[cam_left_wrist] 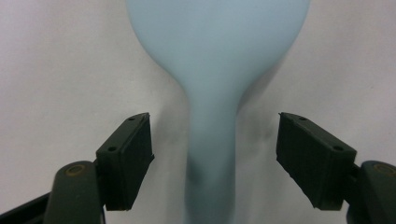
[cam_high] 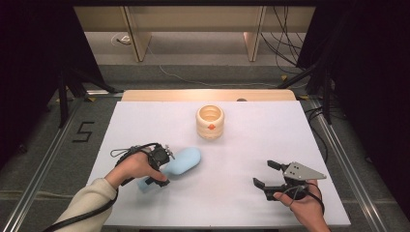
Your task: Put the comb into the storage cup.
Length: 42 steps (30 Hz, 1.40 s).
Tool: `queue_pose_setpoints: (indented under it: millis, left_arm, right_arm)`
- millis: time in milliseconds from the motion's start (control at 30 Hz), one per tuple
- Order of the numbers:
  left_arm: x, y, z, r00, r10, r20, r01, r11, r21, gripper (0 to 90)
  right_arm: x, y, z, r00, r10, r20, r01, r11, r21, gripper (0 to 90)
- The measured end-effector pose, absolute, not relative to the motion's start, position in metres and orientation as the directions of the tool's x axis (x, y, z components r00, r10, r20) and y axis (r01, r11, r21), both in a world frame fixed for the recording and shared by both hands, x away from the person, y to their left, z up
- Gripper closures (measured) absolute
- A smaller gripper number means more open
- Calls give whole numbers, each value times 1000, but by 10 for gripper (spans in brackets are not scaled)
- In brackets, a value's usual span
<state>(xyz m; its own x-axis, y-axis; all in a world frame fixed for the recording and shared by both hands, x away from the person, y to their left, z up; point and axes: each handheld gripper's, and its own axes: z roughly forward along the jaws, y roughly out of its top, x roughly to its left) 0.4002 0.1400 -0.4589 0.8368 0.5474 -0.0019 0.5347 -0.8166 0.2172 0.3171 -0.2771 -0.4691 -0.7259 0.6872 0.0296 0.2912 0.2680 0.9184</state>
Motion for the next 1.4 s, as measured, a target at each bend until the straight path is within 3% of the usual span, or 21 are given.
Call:
queue_pose_setpoints:
  millis: [267,1400]
  left_arm:
    - [405,143,-461,819,574,-16,567,-804,177,303]
    - [414,133,-465,834,552,-18,548,-824,144,444]
  right_arm:
    - [317,-277,-470,-729,684,33,293,268,918,165]
    - [318,-276,-471,-733,680,35,302,279,912,166]
